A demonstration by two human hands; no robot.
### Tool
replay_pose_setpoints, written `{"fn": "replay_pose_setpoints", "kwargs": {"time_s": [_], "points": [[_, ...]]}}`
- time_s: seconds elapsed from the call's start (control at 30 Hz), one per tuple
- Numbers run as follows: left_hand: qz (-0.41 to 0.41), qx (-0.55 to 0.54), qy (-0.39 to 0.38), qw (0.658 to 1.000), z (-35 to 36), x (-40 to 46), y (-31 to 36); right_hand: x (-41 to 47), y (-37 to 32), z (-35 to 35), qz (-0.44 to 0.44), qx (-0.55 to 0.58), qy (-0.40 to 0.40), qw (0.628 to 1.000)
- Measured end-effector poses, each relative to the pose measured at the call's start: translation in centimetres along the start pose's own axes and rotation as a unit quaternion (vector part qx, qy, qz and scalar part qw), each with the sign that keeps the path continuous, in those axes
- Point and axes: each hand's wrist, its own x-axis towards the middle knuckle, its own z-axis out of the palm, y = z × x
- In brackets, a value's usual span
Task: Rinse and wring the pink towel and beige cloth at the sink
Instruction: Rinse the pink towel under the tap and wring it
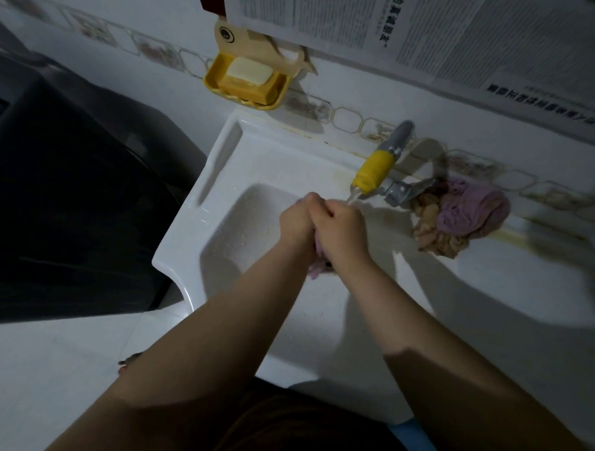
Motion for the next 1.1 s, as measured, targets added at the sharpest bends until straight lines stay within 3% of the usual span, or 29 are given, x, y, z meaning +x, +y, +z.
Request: {"fn": "replay_pose_setpoints", "kwargs": {"time_s": [0.07, 0.1, 0.13, 0.23, 0.27, 0.4, 0.5, 0.57, 0.6, 0.67, 0.73, 0.8, 0.87, 0.93, 1.0, 1.1], "points": [[-0.026, -0.048, 0.042, 0.998, 1.2, -0.8, 0.0, 1.9, -0.3, -0.9, 0.049, -0.015, 0.068, 0.996], [-0.079, -0.111, 0.052, 0.989, 1.5, -1.1, 0.0, 2.4, -0.2, -1.1, 0.063, -0.006, 0.085, 0.994], [-0.077, -0.100, 0.052, 0.991, 1.4, -0.8, 0.1, 2.4, -0.2, -1.0, 0.061, 0.002, 0.093, 0.994], [0.022, 0.075, 0.023, 0.997, 0.7, 0.1, 0.0, 0.7, 0.0, 0.9, 0.012, -0.040, 0.067, 0.997], [-0.003, 0.088, 0.015, 0.996, 1.1, -0.2, -0.1, 0.7, 0.1, 0.7, 0.010, -0.062, 0.067, 0.996], [-0.139, -0.097, -0.002, 0.986, 2.2, -1.5, -0.2, 3.0, -0.1, -1.6, 0.102, 0.000, 0.062, 0.993], [-0.002, 0.109, -0.014, 0.994, 1.1, -0.2, 0.8, 1.4, -0.5, 0.5, 0.075, -0.048, 0.088, 0.992], [-0.023, 0.134, -0.052, 0.989, 0.8, 0.0, 0.6, 0.7, -0.2, 0.9, 0.053, -0.083, 0.088, 0.991], [-0.075, 0.045, -0.050, 0.995, 0.9, -0.4, 0.4, 1.3, 0.1, 0.3, 0.063, -0.080, 0.086, 0.991], [-0.146, -0.056, -0.153, 0.976, 0.6, -1.3, 0.3, 3.6, 0.5, -1.3, 0.095, -0.074, 0.052, 0.991], [-0.150, -0.135, -0.212, 0.956, 0.1, -1.0, 0.4, 5.3, 0.8, -2.0, 0.141, -0.036, 0.006, 0.989], [-0.119, -0.159, -0.238, 0.951, -0.8, -0.5, 1.1, 5.2, 0.6, -2.3, 0.201, 0.097, -0.074, 0.972], [-0.119, -0.155, -0.275, 0.941, -1.9, -0.3, 1.5, 4.1, 1.5, -3.1, 0.200, 0.198, -0.173, 0.944], [-0.116, -0.091, -0.332, 0.932, -2.8, -0.2, 1.3, 3.1, 2.2, -4.4, 0.145, 0.102, -0.234, 0.956], [-0.092, -0.017, -0.354, 0.931, -3.6, -0.6, 1.2, 3.0, 2.7, -5.3, 0.090, 0.013, -0.225, 0.970], [-0.062, -0.029, -0.359, 0.931, -4.9, 0.1, 0.9, 3.7, 2.7, -6.5, 0.066, 0.012, -0.205, 0.977]]}}
